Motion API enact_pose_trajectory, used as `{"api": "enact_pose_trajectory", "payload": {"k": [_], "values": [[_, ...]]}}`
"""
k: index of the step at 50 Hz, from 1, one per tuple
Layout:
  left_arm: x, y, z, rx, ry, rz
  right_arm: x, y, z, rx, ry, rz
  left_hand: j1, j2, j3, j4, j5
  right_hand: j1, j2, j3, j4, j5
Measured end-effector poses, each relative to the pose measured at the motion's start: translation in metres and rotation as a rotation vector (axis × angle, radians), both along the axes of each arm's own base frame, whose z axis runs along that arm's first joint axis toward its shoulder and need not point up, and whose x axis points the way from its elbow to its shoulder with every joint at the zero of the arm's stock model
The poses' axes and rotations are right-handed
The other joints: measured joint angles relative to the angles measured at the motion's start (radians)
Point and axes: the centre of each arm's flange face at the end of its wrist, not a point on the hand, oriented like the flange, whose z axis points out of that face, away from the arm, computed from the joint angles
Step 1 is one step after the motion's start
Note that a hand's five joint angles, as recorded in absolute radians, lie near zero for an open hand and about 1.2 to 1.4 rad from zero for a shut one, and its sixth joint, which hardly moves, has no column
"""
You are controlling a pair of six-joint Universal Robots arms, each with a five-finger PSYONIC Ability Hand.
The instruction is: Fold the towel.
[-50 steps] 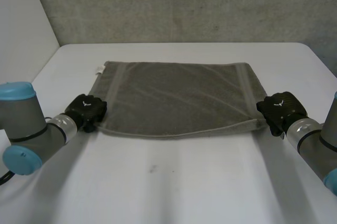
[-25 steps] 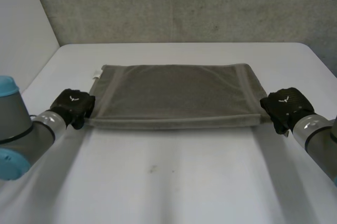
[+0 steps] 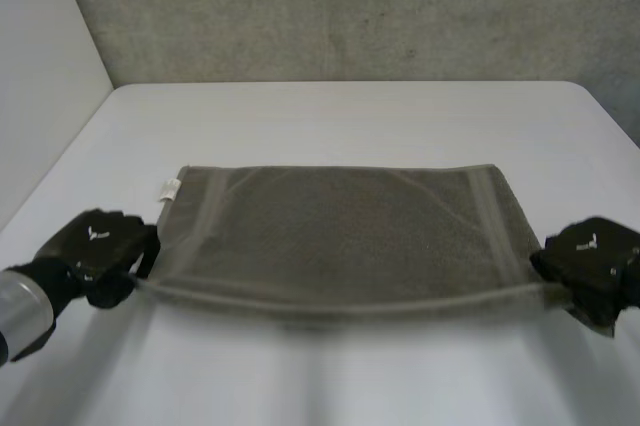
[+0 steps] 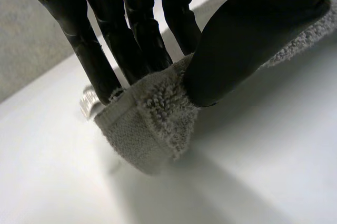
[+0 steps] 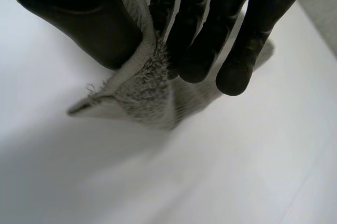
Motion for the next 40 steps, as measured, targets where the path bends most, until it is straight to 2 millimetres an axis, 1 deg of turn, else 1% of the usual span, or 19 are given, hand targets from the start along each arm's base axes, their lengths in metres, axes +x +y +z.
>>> {"api": "enact_pose_trajectory", "payload": {"k": [2, 4, 5, 7, 8, 15, 18, 22, 23, 26, 31, 37, 40], "values": [[-0.003, -0.008, 0.001, -0.011, 0.012, -0.014, 0.000, -0.011, -0.002, -0.020, -0.018, -0.006, 0.005, 0.000, 0.000, 0.000, 0.000, 0.000, 0.000, 0.000, 0.000, 0.000], [-0.009, -0.023, 0.001, -0.021, 0.026, -0.029, 0.002, -0.029, -0.006, -0.052, -0.036, -0.013, 0.005, 0.000, 0.000, 0.000, 0.000, 0.000, 0.000, 0.000, 0.000, 0.000], [-0.012, -0.027, 0.000, -0.022, 0.029, -0.032, 0.003, -0.033, -0.008, -0.061, -0.039, -0.014, 0.005, 0.000, 0.000, 0.000, 0.000, 0.000, 0.000, 0.000, 0.000, 0.000], [-0.020, -0.044, -0.005, -0.025, 0.031, -0.028, 0.010, -0.050, -0.015, -0.096, -0.040, -0.012, 0.005, 0.000, 0.000, 0.000, 0.000, 0.000, 0.000, 0.000, 0.000, 0.000], [-0.022, -0.048, -0.006, -0.025, 0.029, -0.024, 0.012, -0.053, -0.016, -0.103, -0.039, -0.011, 0.005, 0.000, 0.000, 0.000, 0.000, 0.000, 0.000, 0.000, 0.000, 0.000], [-0.042, -0.110, -0.029, -0.053, -0.006, 0.056, 0.044, -0.104, -0.041, -0.261, -0.020, 0.017, 0.005, 0.000, 0.000, 0.000, 0.000, 0.000, 0.000, 0.000, 0.000, 0.000], [-0.050, -0.126, -0.032, -0.077, -0.005, 0.061, 0.053, -0.115, -0.047, -0.306, -0.023, 0.026, 0.005, 0.000, 0.000, 0.000, 0.000, 0.000, 0.000, 0.000, 0.000, 0.000], [-0.064, -0.153, -0.034, -0.127, 0.023, 0.075, 0.068, -0.138, -0.056, -0.396, -0.023, 0.029, 0.005, 0.001, 0.000, 0.000, 0.003, 0.000, 0.000, 0.000, 0.000, 0.000], [-0.065, -0.156, -0.034, -0.132, 0.026, 0.076, 0.070, -0.140, -0.057, -0.404, -0.022, 0.027, 0.005, 0.001, 0.000, 0.000, 0.004, 0.000, 0.000, 0.000, 0.000, 0.000], [-0.075, -0.172, -0.037, -0.159, 0.046, 0.087, 0.075, -0.155, -0.062, -0.445, -0.012, 0.001, 0.005, 0.001, 0.000, 0.000, 0.006, 0.000, 0.000, 0.000, 0.000, 0.000], [-0.087, -0.189, -0.045, -0.190, 0.059, 0.090, 0.082, -0.170, -0.069, -0.476, -0.004, -0.020, 0.005, 0.001, 0.000, 0.001, 0.006, 0.000, 0.000, 0.000, 0.000, 0.000], [-0.094, -0.209, -0.056, -0.225, 0.061, 0.100, 0.089, -0.186, -0.076, -0.503, -0.004, -0.025, 0.005, 0.001, 0.000, 0.001, 0.007, 0.000, 0.000, 0.000, 0.000, 0.000], [-0.095, -0.216, -0.060, -0.236, 0.060, 0.107, 0.091, -0.191, -0.079, -0.511, -0.004, -0.025, 0.005, 0.001, 0.000, 0.001, 0.007, 0.000, 0.000, 0.000, 0.000, 0.000]]}}
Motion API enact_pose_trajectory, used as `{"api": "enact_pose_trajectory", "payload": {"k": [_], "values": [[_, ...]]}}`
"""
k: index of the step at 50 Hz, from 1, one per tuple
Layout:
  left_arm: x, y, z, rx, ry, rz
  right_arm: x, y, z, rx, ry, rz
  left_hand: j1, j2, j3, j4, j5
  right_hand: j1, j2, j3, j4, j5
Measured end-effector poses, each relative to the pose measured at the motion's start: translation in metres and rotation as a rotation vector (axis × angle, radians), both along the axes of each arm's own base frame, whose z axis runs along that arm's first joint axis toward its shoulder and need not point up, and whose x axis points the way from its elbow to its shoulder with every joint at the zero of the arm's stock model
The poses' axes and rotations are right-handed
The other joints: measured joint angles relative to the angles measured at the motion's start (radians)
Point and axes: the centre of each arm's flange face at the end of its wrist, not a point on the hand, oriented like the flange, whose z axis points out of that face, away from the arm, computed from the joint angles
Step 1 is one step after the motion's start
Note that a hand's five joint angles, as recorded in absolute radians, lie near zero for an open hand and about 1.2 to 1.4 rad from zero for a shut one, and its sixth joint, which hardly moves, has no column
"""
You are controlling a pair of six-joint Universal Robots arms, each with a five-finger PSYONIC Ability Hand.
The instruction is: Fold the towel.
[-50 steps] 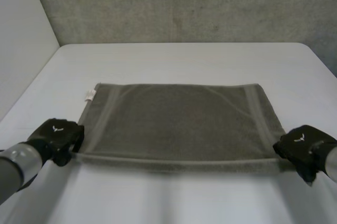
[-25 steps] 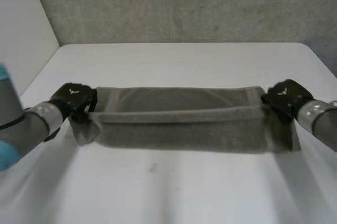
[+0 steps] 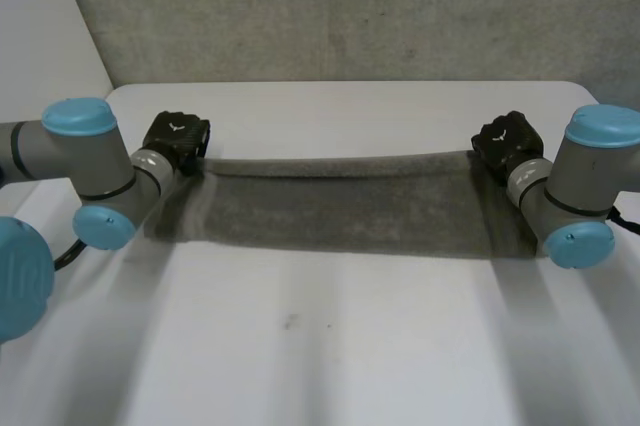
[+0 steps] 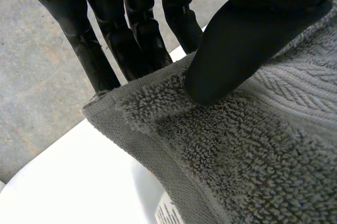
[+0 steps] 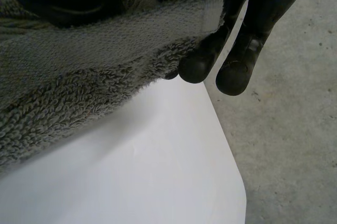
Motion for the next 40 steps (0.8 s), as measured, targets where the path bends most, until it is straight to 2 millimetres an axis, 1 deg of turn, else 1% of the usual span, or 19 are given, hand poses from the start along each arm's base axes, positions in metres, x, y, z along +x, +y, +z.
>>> {"api": "enact_pose_trajectory", "payload": {"k": [3, 5, 7, 8, 9, 10, 12, 16, 21, 27, 28, 29, 31, 32, 33, 35, 36, 38, 40], "values": [[-0.001, -0.006, -0.005, -0.009, 0.000, 0.006, 0.002, -0.006, -0.004, -0.008, 0.000, 0.003, 0.000, 0.000, 0.000, 0.000, 0.000, -0.065, -0.053, -0.054, -0.057, -0.062], [-0.002, -0.009, -0.007, -0.015, 0.000, 0.007, 0.003, -0.010, -0.007, -0.015, 0.001, 0.004, -0.083, -0.142, -0.140, -0.133, -0.104, -0.370, -0.376, -0.370, -0.373, -0.376], [-0.004, -0.010, -0.009, -0.018, 0.000, 0.006, 0.004, -0.013, -0.009, -0.020, 0.002, 0.005, -0.292, -0.347, -0.343, -0.346, -0.322, -0.553, -0.553, -0.550, -0.553, -0.578], [-0.005, -0.010, -0.010, -0.021, 0.000, 0.004, 0.005, -0.015, -0.009, -0.026, 0.001, 0.004, -0.485, -0.544, -0.537, -0.519, -0.499, -0.720, -0.719, -0.716, -0.721, -0.739], [-0.006, -0.010, -0.009, -0.023, 0.001, 0.003, 0.005, -0.016, -0.010, -0.029, 0.001, 0.004, -0.556, -0.619, -0.611, -0.618, -0.601, -0.813, -0.810, -0.809, -0.814, -0.840], [-0.008, -0.010, -0.009, -0.026, 0.001, 0.000, 0.006, -0.018, -0.010, -0.034, 0.001, 0.002, -0.744, -0.804, -0.781, -0.786, -0.769, -0.962, -0.953, -0.950, -0.954, -1.000], [-0.010, -0.010, -0.009, -0.030, 0.002, -0.004, 0.007, -0.022, -0.009, -0.049, -0.002, -0.001, -0.894, -0.944, -0.943, -0.942, -0.902, -1.064, -1.064, -1.072, -1.076, -1.113], [-0.013, -0.008, -0.005, -0.040, 0.006, -0.012, 0.008, -0.028, -0.005, -0.074, -0.011, 0.000, -0.978, -1.026, -1.024, -1.024, -0.982, -1.096, -1.077, -1.088, -1.084, -1.115], [-0.018, -0.005, 0.004, -0.055, 0.013, -0.022, 0.009, -0.034, 0.004, -0.114, -0.026, 0.009, -0.996, -1.048, -1.045, -1.047, -0.994, -1.096, -1.077, -1.088, -1.084, -1.115], [-0.021, 0.001, 0.022, -0.072, 0.020, -0.028, 0.008, -0.037, 0.025, -0.164, -0.067, 0.050, -0.999, -1.053, -1.050, -1.050, -0.996, -1.062, -1.053, -1.063, -1.060, -1.086], [-0.021, 0.002, 0.025, -0.074, 0.020, -0.027, 0.007, -0.038, 0.029, -0.167, -0.081, 0.063, -1.000, -1.053, -1.050, -1.050, -0.996, -0.932, -0.922, -0.929, -0.928, -0.937], [-0.020, 0.003, 0.028, -0.075, 0.021, -0.026, 0.006, -0.038, 0.033, -0.169, -0.098, 0.075, -1.000, -1.053, -1.050, -1.051, -0.996, -0.735, -0.721, -0.732, -0.732, -0.731], [-0.019, 0.006, 0.032, -0.075, 0.022, -0.023, 0.003, -0.040, 0.037, -0.165, -0.126, 0.098, -1.000, -1.053, -1.050, -1.051, -0.996, -0.477, -0.461, -0.477, -0.491, -0.487], [-0.018, 0.007, 0.033, -0.073, 0.022, -0.022, 0.002, -0.040, 0.039, -0.161, -0.139, 0.109, -1.000, -1.054, -1.050, -1.051, -0.996, -0.423, -0.414, -0.424, -0.433, -0.433], [-0.017, 0.008, 0.034, -0.072, 0.022, -0.021, 0.001, -0.040, 0.039, -0.160, -0.145, 0.113, -1.000, -1.054, -1.050, -1.051, -0.996, -0.443, -0.430, -0.439, -0.448, -0.451], [-0.015, 0.010, 0.035, -0.068, 0.021, -0.018, -0.002, -0.041, 0.041, -0.151, -0.167, 0.126, -1.000, -1.054, -1.050, -1.051, -0.996, -0.637, -0.623, -0.623, -0.631, -0.647], [-0.014, 0.012, 0.036, -0.063, 0.020, -0.016, -0.004, -0.042, 0.042, -0.146, -0.177, 0.126, -1.000, -1.054, -1.050, -1.051, -0.996, -0.798, -0.798, -0.798, -0.788, -0.817], [-0.013, 0.014, 0.035, -0.055, 0.019, -0.014, -0.008, -0.043, 0.044, -0.140, -0.189, 0.117, -1.000, -1.054, -1.050, -1.051, -0.996, -1.011, -1.017, -1.019, -1.026, -1.056], [-0.012, 0.016, 0.034, -0.047, 0.016, -0.013, -0.012, -0.043, 0.047, -0.133, -0.206, 0.094, -1.000, -1.054, -1.050, -1.051, -0.996, -1.076, -1.075, -1.083, -1.085, -1.118]]}}
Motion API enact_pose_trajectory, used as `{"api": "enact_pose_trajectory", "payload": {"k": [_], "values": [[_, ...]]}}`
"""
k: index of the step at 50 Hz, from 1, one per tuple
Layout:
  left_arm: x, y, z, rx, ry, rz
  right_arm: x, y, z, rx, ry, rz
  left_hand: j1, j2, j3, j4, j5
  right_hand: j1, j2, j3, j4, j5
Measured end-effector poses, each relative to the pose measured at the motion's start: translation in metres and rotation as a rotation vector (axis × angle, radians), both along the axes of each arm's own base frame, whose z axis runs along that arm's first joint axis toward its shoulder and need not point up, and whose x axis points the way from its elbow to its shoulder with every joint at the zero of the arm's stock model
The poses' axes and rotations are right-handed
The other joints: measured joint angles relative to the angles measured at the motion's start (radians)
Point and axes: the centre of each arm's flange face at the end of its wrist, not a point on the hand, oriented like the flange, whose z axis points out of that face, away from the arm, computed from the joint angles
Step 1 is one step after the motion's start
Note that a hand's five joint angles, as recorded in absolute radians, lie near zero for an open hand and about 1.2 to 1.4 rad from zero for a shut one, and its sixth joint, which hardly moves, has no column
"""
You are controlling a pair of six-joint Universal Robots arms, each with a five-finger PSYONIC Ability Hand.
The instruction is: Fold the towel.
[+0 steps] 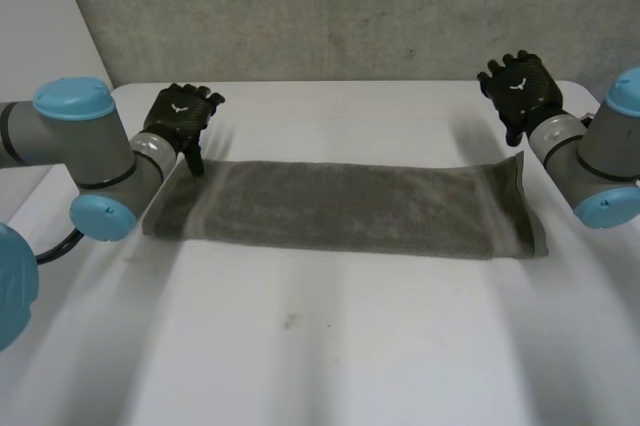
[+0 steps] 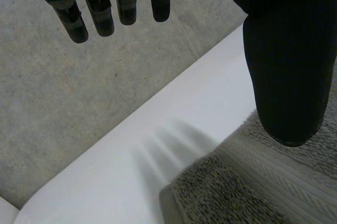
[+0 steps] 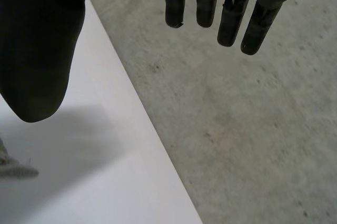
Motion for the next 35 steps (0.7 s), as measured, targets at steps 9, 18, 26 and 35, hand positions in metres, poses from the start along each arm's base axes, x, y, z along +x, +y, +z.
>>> {"api": "enact_pose_trajectory", "payload": {"k": [9, 18, 26, 35], "values": [[0.004, 0.016, 0.000, 0.044, -0.003, -0.001, -0.019, 0.020, 0.033, 0.077, -0.138, -0.136, 0.000, 0.000, 0.000, 0.000, 0.000, -0.023, -0.006, -0.009, -0.002, 0.000], [0.009, 0.052, 0.012, 0.107, 0.033, -0.005, -0.032, 0.086, 0.046, 0.271, -0.171, -0.182, 0.000, 0.000, 0.000, 0.000, 0.000, 0.039, 0.008, 0.032, 0.033, 0.064], [0.018, 0.089, 0.027, 0.131, 0.100, 0.000, -0.038, 0.141, 0.017, 0.427, -0.127, -0.180, 0.000, 0.000, 0.000, 0.000, 0.000, 0.091, 0.057, 0.085, 0.081, 0.126], [0.029, 0.119, 0.024, 0.120, 0.157, 0.008, -0.038, 0.168, -0.025, 0.466, -0.090, -0.142, 0.000, 0.000, 0.000, 0.000, 0.000, 0.217, 0.211, 0.226, 0.223, 0.258]]}}
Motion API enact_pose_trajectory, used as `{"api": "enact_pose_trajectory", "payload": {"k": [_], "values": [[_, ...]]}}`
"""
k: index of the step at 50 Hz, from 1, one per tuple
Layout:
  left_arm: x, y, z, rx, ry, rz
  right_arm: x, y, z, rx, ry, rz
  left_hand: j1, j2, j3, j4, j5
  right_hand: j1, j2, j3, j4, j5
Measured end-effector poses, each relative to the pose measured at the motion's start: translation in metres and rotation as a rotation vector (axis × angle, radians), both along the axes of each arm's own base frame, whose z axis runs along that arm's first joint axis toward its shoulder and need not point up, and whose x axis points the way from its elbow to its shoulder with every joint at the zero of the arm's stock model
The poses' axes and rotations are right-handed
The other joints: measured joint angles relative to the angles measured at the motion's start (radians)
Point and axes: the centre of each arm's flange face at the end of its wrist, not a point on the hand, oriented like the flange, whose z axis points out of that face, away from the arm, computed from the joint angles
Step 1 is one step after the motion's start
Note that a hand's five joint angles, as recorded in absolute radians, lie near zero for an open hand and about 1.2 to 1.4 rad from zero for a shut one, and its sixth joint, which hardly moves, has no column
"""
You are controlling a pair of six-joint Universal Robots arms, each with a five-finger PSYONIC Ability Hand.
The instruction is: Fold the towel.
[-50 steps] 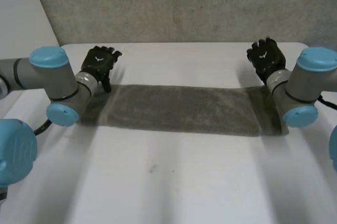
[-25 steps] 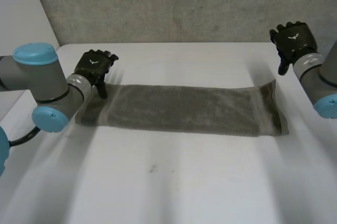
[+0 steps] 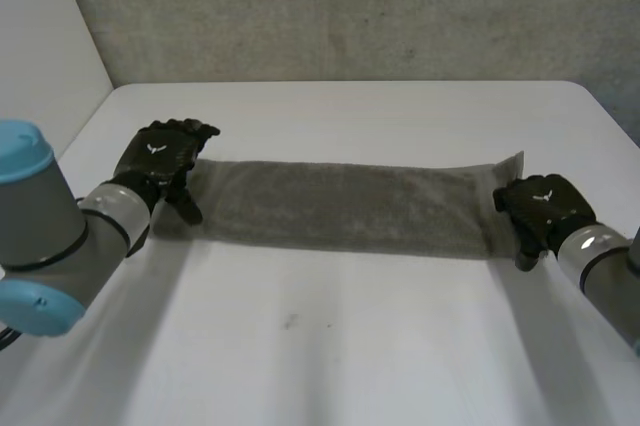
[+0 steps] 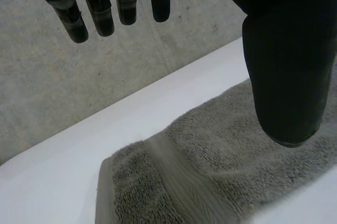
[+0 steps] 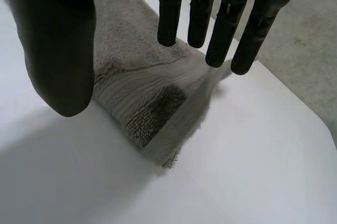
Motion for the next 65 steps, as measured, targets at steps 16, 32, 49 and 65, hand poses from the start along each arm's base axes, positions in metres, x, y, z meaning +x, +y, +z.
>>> {"api": "enact_pose_trajectory", "payload": {"k": [16, 32, 49, 65], "values": [[0.006, 0.007, -0.013, -0.007, 0.002, 0.012, -0.015, -0.031, -0.044, -0.117, 0.149, -0.008, 0.000, 0.000, 0.000, 0.000, 0.000, 0.216, 0.219, 0.202, 0.199, 0.196], [0.006, 0.006, -0.014, -0.017, 0.006, 0.014, -0.074, -0.081, -0.026, -0.222, 0.204, -0.223, 0.000, 0.000, 0.000, 0.000, 0.000, 0.840, 0.788, 0.857, 0.867, 0.818], [0.006, 0.007, -0.014, -0.016, 0.005, 0.017, -0.047, -0.112, 0.052, -0.421, 0.260, -0.172, 0.000, 0.000, 0.000, 0.000, 0.000, 0.843, 0.797, 0.857, 0.867, 0.818], [0.007, 0.007, -0.015, -0.015, 0.004, 0.022, 0.218, 0.037, 0.020, -0.422, 0.008, 0.466, 0.000, 0.000, 0.000, 0.000, 0.000, 0.843, 0.797, 0.857, 0.867, 0.818]]}}
